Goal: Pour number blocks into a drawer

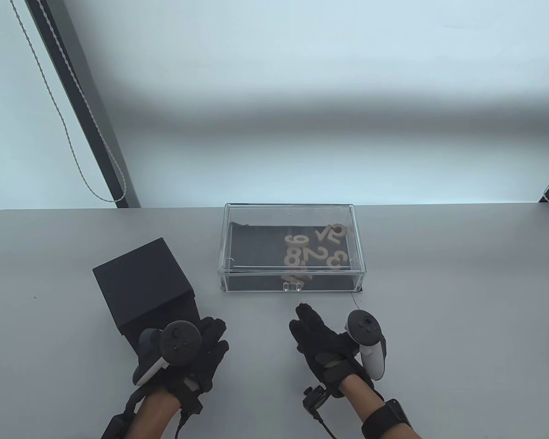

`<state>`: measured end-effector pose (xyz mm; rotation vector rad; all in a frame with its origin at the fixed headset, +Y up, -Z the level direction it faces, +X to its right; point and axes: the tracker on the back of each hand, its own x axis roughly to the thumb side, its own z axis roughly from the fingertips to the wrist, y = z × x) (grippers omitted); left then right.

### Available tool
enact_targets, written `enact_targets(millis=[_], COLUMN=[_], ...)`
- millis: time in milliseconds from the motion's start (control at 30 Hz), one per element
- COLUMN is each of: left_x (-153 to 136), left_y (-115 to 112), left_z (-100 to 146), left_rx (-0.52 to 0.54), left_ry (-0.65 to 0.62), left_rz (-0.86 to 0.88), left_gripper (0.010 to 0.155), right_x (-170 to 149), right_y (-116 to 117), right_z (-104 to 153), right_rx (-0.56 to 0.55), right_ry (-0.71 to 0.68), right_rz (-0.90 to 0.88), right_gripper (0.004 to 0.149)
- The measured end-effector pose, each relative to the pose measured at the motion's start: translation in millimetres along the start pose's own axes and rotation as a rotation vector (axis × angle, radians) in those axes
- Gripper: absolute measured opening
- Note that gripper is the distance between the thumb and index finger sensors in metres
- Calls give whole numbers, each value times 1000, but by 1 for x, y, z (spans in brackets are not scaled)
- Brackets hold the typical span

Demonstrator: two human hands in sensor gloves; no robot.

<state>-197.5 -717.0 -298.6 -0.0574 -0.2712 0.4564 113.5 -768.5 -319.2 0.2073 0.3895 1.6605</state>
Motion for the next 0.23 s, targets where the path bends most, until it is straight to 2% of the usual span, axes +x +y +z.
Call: enact_targets(millis=[233], left_x=[0], left_y=[-1], left_z=[0], left_rx=[-8], left_ry=[9], left_rz=[-6], left_gripper=[66], right_x=[-1], right_y=[-11], right_z=[19], right_rx=[3], right_ry=[-41], right_rz=[83], right_gripper=[83])
